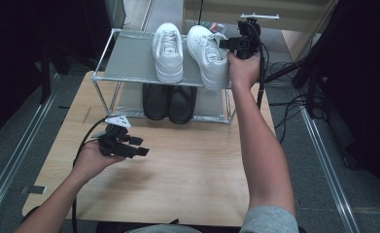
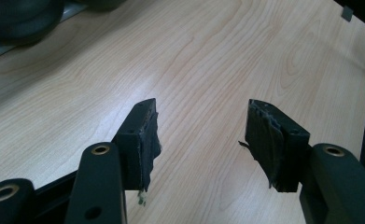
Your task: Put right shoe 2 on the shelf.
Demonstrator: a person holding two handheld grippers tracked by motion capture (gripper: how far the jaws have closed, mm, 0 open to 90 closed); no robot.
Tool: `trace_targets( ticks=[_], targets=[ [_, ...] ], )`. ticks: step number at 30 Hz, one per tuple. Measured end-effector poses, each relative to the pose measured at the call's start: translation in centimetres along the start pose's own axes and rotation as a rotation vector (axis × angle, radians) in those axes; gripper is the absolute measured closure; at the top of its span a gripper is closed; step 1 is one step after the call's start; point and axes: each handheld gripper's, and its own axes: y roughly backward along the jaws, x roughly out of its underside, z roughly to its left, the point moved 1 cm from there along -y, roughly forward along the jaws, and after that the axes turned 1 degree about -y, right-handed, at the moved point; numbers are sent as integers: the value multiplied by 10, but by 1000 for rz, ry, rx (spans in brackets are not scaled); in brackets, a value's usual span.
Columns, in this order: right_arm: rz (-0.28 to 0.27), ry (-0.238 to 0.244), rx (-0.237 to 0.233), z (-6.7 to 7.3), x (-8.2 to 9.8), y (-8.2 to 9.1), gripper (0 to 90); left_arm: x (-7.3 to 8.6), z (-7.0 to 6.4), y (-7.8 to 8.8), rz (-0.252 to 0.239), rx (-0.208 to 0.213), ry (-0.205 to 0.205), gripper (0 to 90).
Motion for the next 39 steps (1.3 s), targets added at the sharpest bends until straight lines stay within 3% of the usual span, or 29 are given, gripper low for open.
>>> trace_targets(
  ticks=[8,19,28,34,39],
  targets=[
    [-6,-35,37,9,-8,-28,856,-2,-1,-2,3,10,-10,447],
    [-9,-66,74,21,-14,-51,853,-5,-2,-5,6,21,-25,447],
    [-8,-97,72,28,-9,-52,830,-5,-2,-5,8,21,-25,447],
    [6,-68,80,38,-4,-49,820,-5,-2,-5,10,17,-23,447],
    [1,-64,76,38,-1,-45,817,-5,-1,-6,13,17,-22,448]
  ],
)
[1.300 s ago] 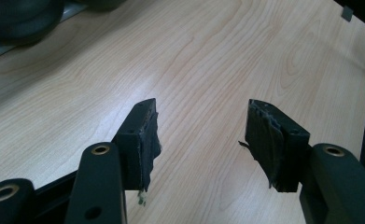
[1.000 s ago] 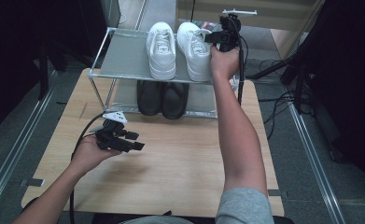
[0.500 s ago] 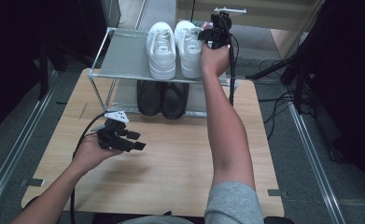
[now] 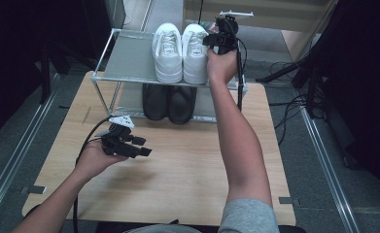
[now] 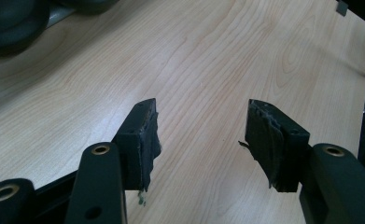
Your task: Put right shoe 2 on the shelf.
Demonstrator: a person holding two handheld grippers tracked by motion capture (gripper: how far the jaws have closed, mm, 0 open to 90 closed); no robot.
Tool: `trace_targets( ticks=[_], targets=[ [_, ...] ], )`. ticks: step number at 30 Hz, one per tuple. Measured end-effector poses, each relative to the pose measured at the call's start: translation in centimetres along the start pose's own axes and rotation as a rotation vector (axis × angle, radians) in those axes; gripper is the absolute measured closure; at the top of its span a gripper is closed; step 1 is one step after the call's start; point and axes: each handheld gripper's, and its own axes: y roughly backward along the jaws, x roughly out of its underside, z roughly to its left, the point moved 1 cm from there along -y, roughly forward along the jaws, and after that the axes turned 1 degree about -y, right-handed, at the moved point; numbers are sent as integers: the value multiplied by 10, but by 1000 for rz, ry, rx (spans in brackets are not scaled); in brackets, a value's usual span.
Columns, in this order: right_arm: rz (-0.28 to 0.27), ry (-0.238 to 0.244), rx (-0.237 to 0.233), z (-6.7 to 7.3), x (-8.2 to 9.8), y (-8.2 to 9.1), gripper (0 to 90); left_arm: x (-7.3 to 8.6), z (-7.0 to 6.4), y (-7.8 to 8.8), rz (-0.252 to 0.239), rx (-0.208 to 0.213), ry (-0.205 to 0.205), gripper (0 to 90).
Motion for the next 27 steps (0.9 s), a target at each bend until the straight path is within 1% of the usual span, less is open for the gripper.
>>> trace_targets(
  ticks=[3,4,7,11,15,18,19,21,25,27],
  targets=[
    [-5,-9,-8,0,2,1,807,0,1,0,1,-1,-1,447],
    [-8,-4,-8,0,3,2,799,0,1,0,1,-1,0,447],
    [-15,13,-26,-1,5,2,750,-1,1,0,1,0,-2,447],
    [-18,53,-23,-2,5,5,707,-1,0,0,3,2,-3,446],
    [-18,68,-52,-2,5,10,648,-1,1,-2,11,1,-6,446],
    [-22,73,-78,-6,6,17,642,-1,2,-2,15,1,-3,446],
    [-16,70,-84,-6,6,19,640,-1,2,-2,14,-1,-3,446],
    [-13,84,-93,-8,6,24,632,-1,2,-2,13,-2,-1,446],
    [8,92,-127,-10,8,33,622,-1,2,-1,11,-5,2,446],
    [20,114,-134,-10,10,37,615,-1,3,-1,11,-5,3,445]
  ],
)
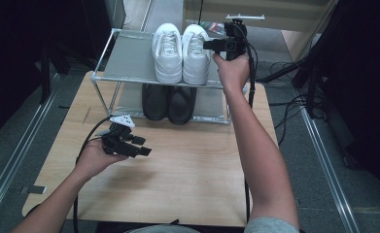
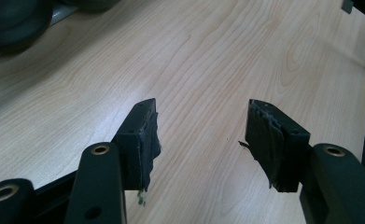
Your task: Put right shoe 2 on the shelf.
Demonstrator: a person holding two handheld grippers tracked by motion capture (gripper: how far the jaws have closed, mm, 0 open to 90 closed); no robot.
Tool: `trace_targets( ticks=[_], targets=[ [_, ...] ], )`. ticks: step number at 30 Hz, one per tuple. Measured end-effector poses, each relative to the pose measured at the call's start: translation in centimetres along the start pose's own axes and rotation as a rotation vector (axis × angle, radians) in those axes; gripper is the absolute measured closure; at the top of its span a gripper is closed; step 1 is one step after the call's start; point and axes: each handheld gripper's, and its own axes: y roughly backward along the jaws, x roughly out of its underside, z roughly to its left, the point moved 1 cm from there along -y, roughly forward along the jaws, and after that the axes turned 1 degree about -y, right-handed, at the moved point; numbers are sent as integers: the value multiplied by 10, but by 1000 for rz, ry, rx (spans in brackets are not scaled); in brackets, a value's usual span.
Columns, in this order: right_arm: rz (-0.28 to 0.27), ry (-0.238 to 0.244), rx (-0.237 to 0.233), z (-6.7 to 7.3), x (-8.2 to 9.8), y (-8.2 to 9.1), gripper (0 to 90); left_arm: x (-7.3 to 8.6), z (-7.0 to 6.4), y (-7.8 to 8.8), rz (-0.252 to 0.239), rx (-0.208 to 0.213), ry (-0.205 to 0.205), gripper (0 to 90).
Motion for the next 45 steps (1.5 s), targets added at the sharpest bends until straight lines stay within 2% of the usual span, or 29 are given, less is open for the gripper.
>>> trace_targets(
  ticks=[2,13,21,23,31,40,45],
  targets=[
    [3,28,-6,1,3,5,614,0,0,0,3,-1,-1,445],
    [-3,81,-79,3,13,33,589,0,1,2,-6,7,6,445],
    [-11,131,-116,-2,33,48,555,0,1,1,-8,1,6,444],
    [-11,137,-127,-4,41,52,544,0,1,1,-9,-3,5,443],
    [-6,218,-163,-10,82,60,508,1,1,3,-8,-8,3,439],
    [3,218,-209,-22,135,69,507,0,0,2,-4,-10,-2,436],
    [11,222,-239,-24,162,73,503,0,-2,0,-3,-12,-4,435]
  ],
)
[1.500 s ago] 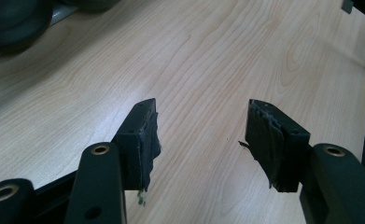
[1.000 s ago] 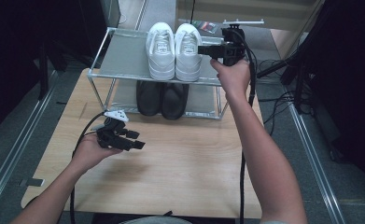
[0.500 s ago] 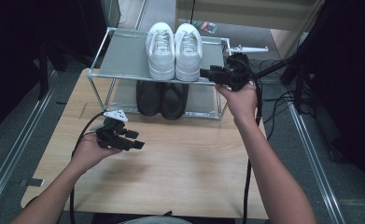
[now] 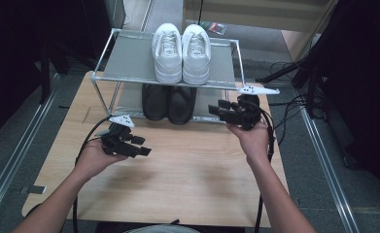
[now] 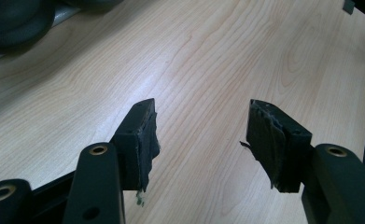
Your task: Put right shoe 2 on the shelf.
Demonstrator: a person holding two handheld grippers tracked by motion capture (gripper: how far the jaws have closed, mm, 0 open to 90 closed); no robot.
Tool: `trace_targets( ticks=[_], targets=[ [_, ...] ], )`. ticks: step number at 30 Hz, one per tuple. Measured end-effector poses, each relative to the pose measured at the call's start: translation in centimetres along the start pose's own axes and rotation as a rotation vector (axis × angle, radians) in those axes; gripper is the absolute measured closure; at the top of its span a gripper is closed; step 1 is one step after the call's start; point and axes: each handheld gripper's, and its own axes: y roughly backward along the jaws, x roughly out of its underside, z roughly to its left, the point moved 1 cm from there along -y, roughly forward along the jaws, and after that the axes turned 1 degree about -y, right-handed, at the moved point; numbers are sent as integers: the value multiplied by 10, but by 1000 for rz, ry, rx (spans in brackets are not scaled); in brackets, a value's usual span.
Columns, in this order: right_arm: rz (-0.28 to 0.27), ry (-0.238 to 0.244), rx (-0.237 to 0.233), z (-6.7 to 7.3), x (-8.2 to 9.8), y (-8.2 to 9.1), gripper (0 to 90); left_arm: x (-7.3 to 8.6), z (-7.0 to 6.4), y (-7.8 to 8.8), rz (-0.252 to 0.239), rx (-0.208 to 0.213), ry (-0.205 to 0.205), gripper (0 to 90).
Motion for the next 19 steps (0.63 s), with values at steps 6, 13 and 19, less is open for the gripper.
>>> trace_targets(
  ticks=[6,13,19],
  targets=[
    [15,14,-45,8,32,1,498,0,-2,-1,2,4,0,428],
    [9,33,-76,11,56,0,477,-1,-1,-4,1,22,-1,382],
    [30,76,-93,11,76,-11,416,0,-5,-18,35,15,9,301]
  ],
)
